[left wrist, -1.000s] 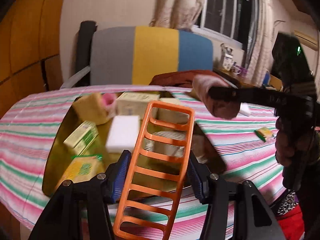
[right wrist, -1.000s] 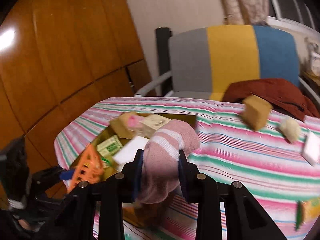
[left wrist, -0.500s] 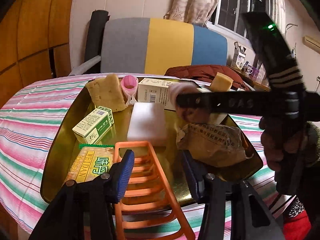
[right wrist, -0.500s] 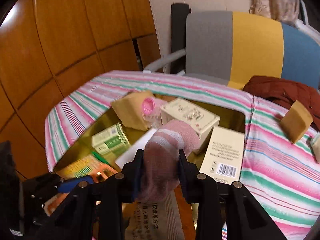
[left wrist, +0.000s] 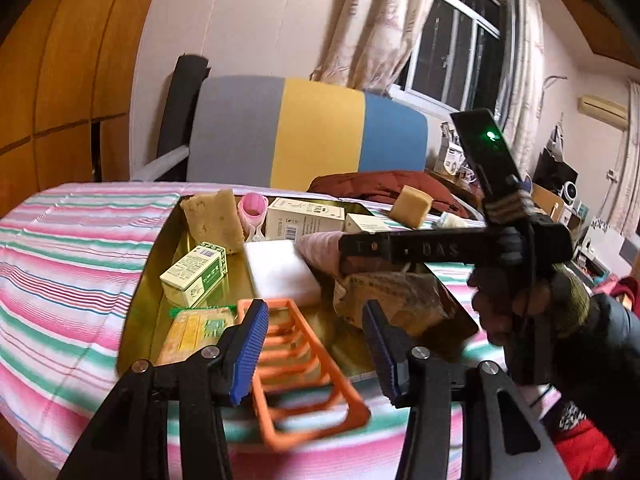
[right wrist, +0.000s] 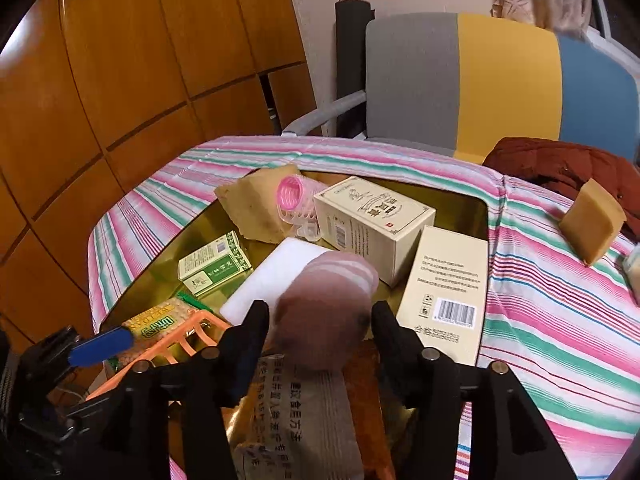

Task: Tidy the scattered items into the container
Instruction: 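Carry the orange rack and pink sock over the gold tray with both grippers, then open both grippers to drop the orange rack and pink sock into the tray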

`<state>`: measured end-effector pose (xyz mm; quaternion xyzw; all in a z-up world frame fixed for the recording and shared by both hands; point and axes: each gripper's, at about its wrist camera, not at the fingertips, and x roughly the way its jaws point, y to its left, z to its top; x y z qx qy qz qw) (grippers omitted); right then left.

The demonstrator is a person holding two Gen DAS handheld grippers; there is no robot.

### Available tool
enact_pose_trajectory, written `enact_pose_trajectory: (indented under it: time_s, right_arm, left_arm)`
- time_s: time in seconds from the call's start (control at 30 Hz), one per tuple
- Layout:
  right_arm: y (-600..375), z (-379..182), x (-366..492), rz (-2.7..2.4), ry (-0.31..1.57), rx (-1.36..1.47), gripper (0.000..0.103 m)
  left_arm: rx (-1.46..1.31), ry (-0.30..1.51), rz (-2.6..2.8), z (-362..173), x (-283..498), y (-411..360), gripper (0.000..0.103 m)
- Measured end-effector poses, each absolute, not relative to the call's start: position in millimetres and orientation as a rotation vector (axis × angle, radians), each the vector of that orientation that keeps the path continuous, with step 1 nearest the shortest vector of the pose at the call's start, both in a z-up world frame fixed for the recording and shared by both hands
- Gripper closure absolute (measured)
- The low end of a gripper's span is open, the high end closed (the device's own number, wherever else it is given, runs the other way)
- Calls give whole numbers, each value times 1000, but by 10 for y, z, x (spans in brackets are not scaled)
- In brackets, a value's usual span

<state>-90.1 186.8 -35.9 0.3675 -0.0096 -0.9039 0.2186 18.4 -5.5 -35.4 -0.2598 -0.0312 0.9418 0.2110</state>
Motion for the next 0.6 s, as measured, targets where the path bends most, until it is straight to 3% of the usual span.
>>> enact_pose_trajectory:
  time_s: [0.3,0.6]
  right_arm:
    - [1984,-259,-717,-2556,-90,928,47]
    - [2035,-119,-395,-2523,-148,849,47]
  left_arm:
    - [-732,-96,2580,-405,461,-136,62]
    - [-708,-107,2628,-393,492,-156,63]
